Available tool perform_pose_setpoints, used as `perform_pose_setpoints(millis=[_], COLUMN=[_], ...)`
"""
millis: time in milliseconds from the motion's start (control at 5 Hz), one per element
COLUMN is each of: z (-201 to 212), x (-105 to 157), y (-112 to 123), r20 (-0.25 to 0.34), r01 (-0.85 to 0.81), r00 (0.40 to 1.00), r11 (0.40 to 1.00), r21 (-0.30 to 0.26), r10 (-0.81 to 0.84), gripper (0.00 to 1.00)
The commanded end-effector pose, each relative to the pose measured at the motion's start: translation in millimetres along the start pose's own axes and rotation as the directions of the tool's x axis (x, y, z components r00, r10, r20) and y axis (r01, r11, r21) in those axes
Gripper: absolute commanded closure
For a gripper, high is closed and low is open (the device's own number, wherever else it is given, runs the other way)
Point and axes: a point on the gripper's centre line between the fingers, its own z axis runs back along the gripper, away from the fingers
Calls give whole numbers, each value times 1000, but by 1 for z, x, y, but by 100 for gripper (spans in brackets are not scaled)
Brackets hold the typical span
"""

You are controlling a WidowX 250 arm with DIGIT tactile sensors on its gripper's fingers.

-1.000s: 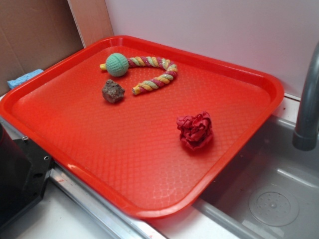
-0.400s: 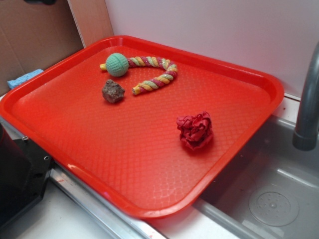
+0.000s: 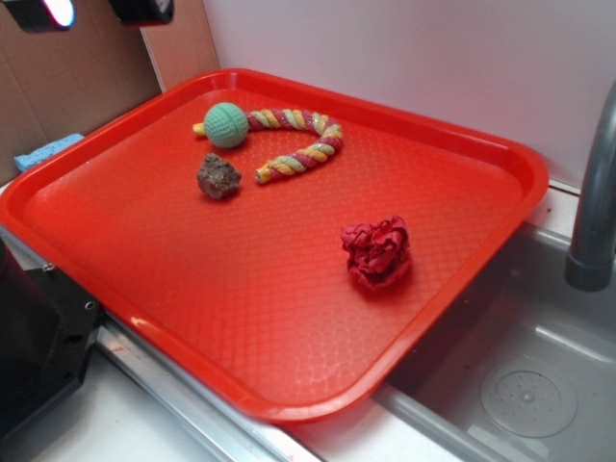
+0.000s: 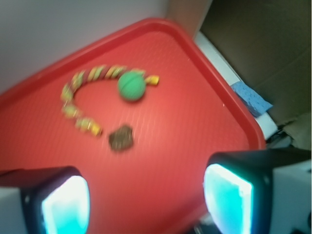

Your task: Grab the green ball.

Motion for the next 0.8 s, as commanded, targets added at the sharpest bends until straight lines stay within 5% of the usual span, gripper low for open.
perform_pose_setpoints(millis=[0, 600], z=[-43, -120], x=[41, 65], y=[1, -4], r20=[101, 142], r01=[-155, -175], r00=[983, 977], r11=[988, 980], r21=[20, 90], r10=[152, 161], gripper=[0, 0])
